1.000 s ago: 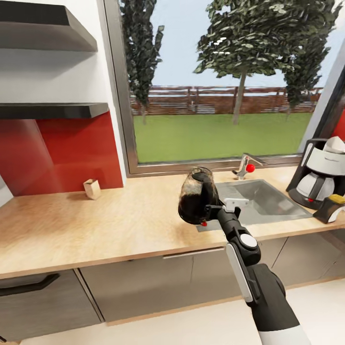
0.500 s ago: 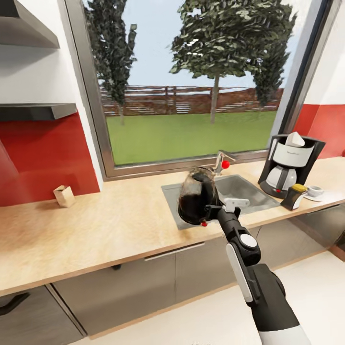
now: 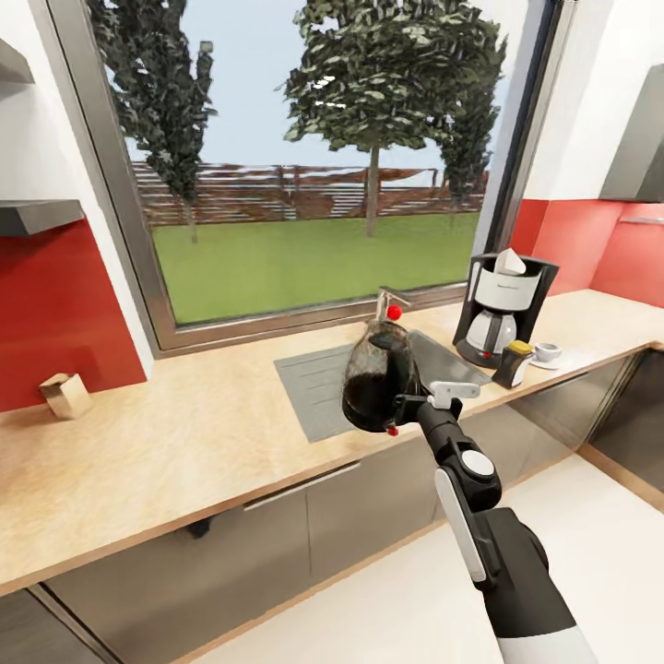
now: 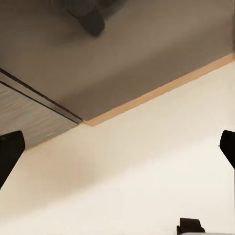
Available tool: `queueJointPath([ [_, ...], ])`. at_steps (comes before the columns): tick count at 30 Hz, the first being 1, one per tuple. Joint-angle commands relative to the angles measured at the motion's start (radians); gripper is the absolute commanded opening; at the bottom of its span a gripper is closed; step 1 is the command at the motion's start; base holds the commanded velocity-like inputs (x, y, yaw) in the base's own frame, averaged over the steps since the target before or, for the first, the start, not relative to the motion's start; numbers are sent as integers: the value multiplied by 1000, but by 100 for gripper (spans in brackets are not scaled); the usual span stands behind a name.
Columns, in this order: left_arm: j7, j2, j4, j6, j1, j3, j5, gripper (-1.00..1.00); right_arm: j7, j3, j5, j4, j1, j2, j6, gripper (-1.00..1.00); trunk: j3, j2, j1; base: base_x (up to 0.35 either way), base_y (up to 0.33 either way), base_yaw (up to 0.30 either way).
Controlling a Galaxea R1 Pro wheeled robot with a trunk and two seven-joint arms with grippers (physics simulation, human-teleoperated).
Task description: Set up a coffee station on the kitchen countertop: keep the coffee maker on the countertop, move the bottle of coffee from the kitchen shelf to the counter next to the coffee maker, place a paper coffee filter on top of the coffee maker, put the saucer next to the coffee maker with the coffee cup on the saucer, and place the electric kettle next to the coffee maker.
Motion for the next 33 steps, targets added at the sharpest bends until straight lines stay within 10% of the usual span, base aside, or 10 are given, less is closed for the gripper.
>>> queueJointPath([
  [1,9,1,0,-2,-1,-6,-3,100,-9,2,-7,-1,-1,0,4,-100,-2,-2,1,0,0,-241],
  [33,9,-1,0,-2,-1,-7,-3,100,-9,2,-7,-1,-1,-1,4,-100,-2,-2,1,0,0,-284],
])
